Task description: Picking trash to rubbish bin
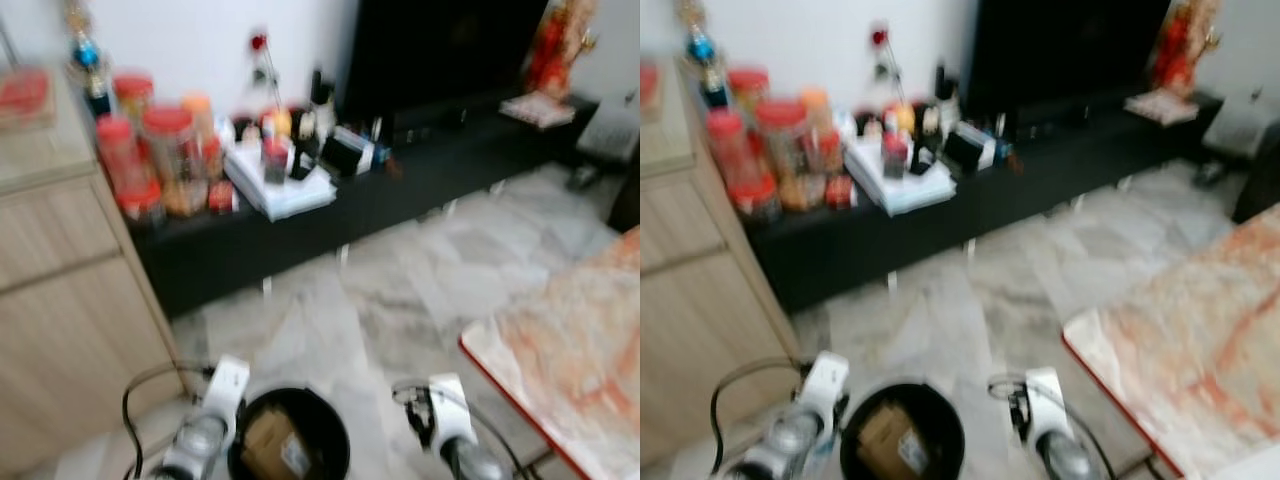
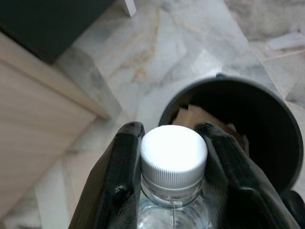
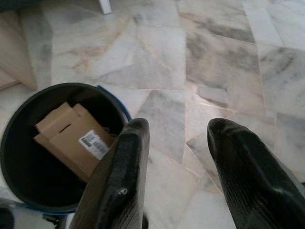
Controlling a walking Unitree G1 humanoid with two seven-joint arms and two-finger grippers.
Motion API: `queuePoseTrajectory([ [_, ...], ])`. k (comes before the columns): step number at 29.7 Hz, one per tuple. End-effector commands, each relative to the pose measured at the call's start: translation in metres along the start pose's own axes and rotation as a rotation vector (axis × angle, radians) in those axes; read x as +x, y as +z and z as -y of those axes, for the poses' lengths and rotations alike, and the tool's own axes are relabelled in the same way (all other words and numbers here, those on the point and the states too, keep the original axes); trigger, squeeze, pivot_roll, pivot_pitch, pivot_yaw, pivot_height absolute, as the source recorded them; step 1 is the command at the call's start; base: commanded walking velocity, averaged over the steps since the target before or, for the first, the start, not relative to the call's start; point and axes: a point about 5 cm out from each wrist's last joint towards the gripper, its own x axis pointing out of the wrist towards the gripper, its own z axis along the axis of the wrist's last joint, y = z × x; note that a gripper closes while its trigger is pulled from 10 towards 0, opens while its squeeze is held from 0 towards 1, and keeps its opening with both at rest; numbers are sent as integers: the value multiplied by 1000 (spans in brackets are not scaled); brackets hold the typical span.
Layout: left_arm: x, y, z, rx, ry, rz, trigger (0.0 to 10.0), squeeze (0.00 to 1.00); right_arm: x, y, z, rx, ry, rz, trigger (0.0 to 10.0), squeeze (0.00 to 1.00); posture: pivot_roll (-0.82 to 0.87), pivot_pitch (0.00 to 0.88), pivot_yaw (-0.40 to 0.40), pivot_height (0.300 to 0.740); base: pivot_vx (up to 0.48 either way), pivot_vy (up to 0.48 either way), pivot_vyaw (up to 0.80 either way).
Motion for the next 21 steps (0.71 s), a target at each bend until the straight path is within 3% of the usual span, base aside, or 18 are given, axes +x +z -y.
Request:
queuePoseTrajectory([
  [1,1,4,12,1,-33,11,10000,0,-4,-4,11,9,-32,-12,10000,0,54,25,-77,740,360,0,0],
  [14,4,15,15,-10,-51,31,10000,0,0,11,9,-42,12,47,10000,0,50,40,-81,740,50,0,0],
  [21,8,34,16,-6,-44,75,10000,0,6,38,-6,-92,156,145,10000,0,34,45,-91,740,0,0,0],
])
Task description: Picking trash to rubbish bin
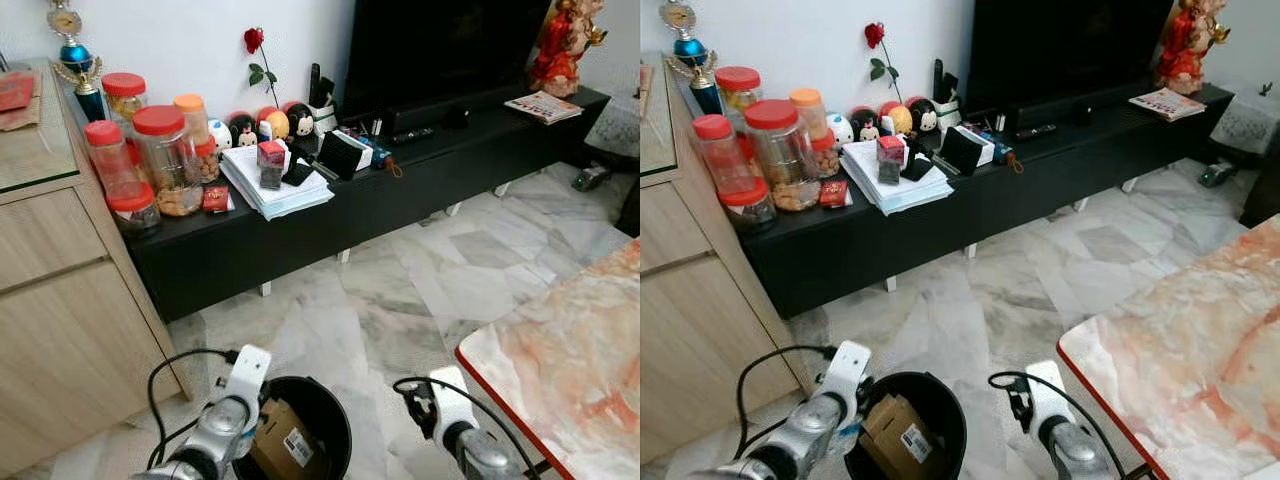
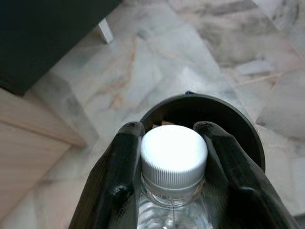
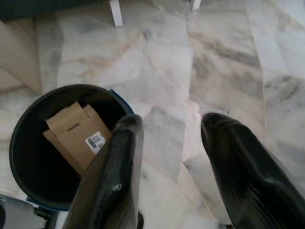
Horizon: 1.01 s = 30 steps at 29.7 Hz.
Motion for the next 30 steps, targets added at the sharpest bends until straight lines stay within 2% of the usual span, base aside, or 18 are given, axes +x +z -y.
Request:
queuePoseTrajectory([
  [1,2,7,-4,0,21,13,10000,0,4,14,-4,-22,52,57,10000,0,33,45,-92,740,0,0,0],
  [9,7,29,-8,25,57,71,10000,0,12,36,-23,-33,191,134,10000,0,18,49,-102,740,0,0,0],
  [17,9,51,-12,20,61,149,10000,0,11,42,-25,-23,217,163,10000,0,9,55,-108,740,0,0,0],
  [22,11,63,-3,21,0,196,10000,0,10,39,-24,-14,232,154,10000,0,2,57,-112,740,0,0,0],
  [29,12,72,3,20,-19,226,10000,0,9,39,-24,-9,249,160,10000,0,-2,58,-118,740,0,0,0],
  [30,12,73,4,18,-25,233,10000,702,9,39,-24,-8,251,161,10000,0,-1,59,-119,740,0,0,0],
])
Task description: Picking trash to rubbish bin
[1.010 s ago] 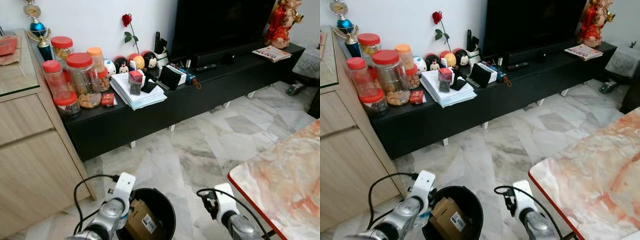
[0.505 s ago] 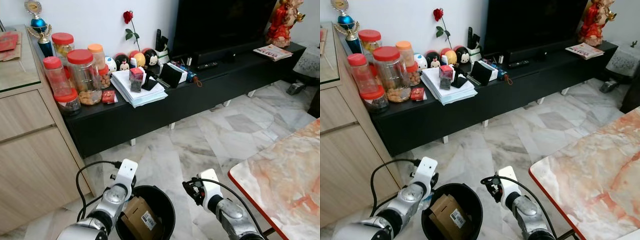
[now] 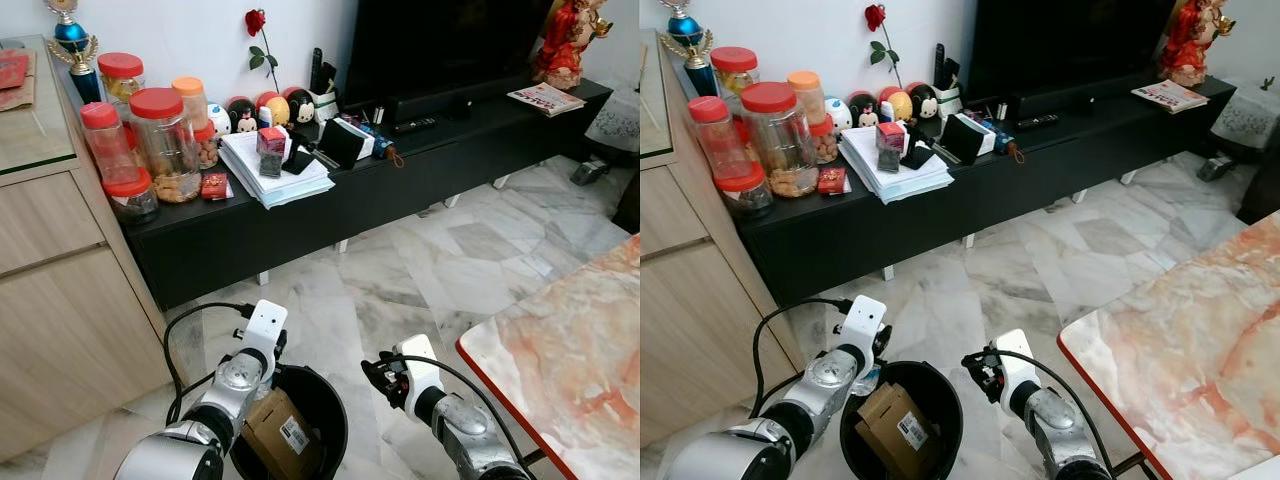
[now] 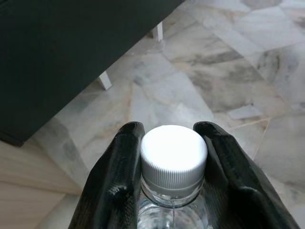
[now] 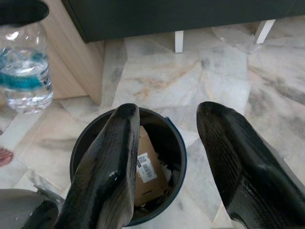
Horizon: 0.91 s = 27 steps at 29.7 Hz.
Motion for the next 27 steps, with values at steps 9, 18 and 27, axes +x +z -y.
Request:
queuePoseTrajectory([
  [9,4,16,5,16,-46,56,10000,1000,-2,1,2,10,2,7,10000,0,-2,57,-118,740,0,0,0],
  [18,2,8,4,18,-43,37,10000,0,-3,-1,3,9,-15,-2,10000,0,6,46,-108,740,0,0,0],
  [27,-16,-38,-3,6,1,-79,10000,0,-19,-19,29,4,-266,-77,10000,0,23,36,-97,740,0,0,0],
])
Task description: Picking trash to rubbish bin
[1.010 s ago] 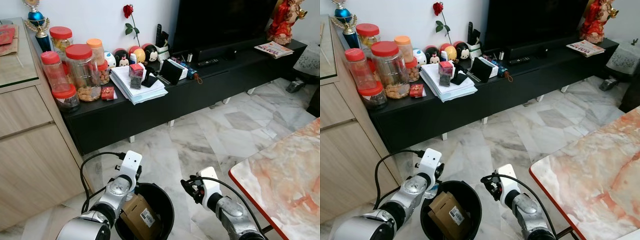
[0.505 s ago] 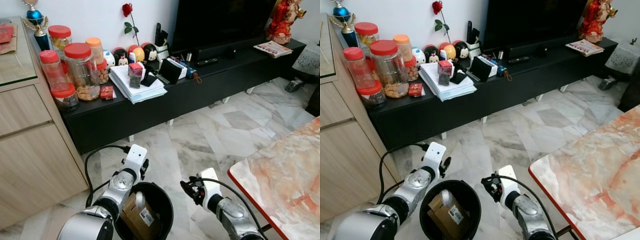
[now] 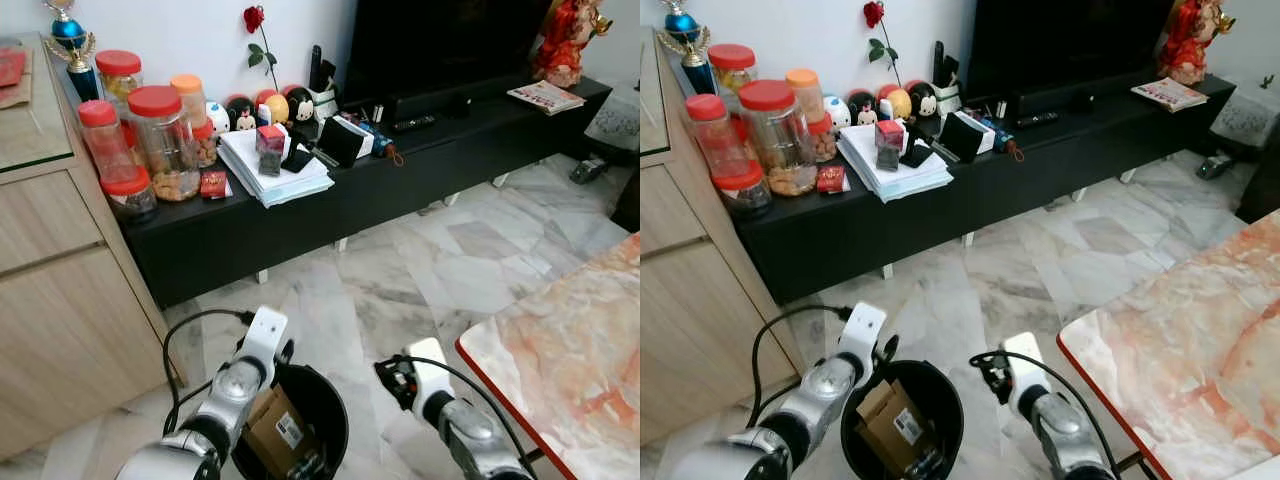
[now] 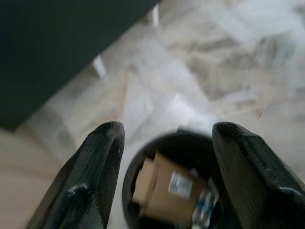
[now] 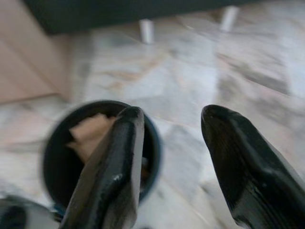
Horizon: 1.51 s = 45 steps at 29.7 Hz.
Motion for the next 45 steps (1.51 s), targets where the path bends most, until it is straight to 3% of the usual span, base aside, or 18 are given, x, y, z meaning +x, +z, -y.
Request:
queuePoseTrajectory([
  [1,-5,-14,-2,0,21,-35,10000,0,-9,-12,17,13,-128,-45,10000,0,25,36,-96,740,0,0,0],
  [5,-14,-34,-6,-16,47,-97,10000,0,-18,-28,27,36,-206,-117,10000,0,34,28,-91,740,0,0,0],
  [11,-23,-54,-12,-25,84,-167,10000,0,-28,-49,27,68,-229,-194,10000,0,39,28,-87,740,0,0,0],
  [22,-24,-56,-10,-31,84,-183,10000,0,-25,-53,14,84,-189,-206,10000,0,39,40,-83,740,0,0,0],
  [45,-23,-54,-5,-54,66,-173,10000,0,-23,-52,11,95,-175,-198,10000,0,41,57,-84,740,0,0,0],
])
